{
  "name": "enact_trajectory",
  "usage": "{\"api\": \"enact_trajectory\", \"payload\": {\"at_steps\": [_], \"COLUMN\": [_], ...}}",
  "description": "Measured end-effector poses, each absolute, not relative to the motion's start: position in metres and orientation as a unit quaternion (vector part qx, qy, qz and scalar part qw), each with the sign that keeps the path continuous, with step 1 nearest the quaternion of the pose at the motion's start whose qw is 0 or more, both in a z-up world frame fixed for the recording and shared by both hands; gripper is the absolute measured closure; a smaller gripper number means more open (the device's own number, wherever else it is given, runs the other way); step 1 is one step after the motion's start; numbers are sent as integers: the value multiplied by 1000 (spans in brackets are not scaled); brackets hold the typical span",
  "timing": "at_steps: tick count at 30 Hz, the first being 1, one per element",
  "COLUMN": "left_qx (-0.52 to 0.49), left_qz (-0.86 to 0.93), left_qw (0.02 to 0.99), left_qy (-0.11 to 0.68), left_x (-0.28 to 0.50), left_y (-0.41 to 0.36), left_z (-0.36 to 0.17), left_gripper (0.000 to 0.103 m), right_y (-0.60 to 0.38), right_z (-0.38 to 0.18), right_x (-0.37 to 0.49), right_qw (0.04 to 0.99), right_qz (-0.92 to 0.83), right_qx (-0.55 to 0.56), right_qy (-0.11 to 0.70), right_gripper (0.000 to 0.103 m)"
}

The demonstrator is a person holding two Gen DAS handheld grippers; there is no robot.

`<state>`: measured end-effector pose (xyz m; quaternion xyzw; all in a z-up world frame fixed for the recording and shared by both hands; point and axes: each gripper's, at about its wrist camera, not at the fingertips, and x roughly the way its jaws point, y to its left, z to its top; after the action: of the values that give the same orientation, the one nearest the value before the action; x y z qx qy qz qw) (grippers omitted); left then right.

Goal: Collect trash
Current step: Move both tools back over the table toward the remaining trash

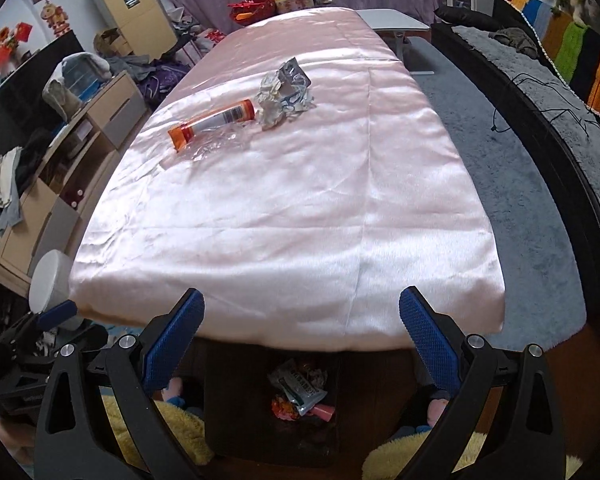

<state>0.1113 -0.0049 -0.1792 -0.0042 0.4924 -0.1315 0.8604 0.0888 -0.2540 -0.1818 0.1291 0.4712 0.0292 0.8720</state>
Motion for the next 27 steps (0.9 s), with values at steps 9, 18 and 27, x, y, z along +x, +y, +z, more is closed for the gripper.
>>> {"api": "enact_trajectory", "payload": {"at_steps": [9,18,27], "left_qx": [2,9,9], "left_qz": [-135,-137,-151], "left_qw": [868,872,867], "left_qy": [478,469,474], "left_x": [169,232,287], "left_y": [-20,-43,-66], "left_z": [-169,-170,-181], "left_gripper": [8,8,22], "right_y": [-265,-279,-285], "right_z": [-179,-182,-187], "right_x": [145,219,279], "right_qw": [874,880,883], "right_qz": [15,-26,-12], "right_qx": [151,131,148], "right_qy": [462,456,444], "right_gripper": [5,5,34]}}
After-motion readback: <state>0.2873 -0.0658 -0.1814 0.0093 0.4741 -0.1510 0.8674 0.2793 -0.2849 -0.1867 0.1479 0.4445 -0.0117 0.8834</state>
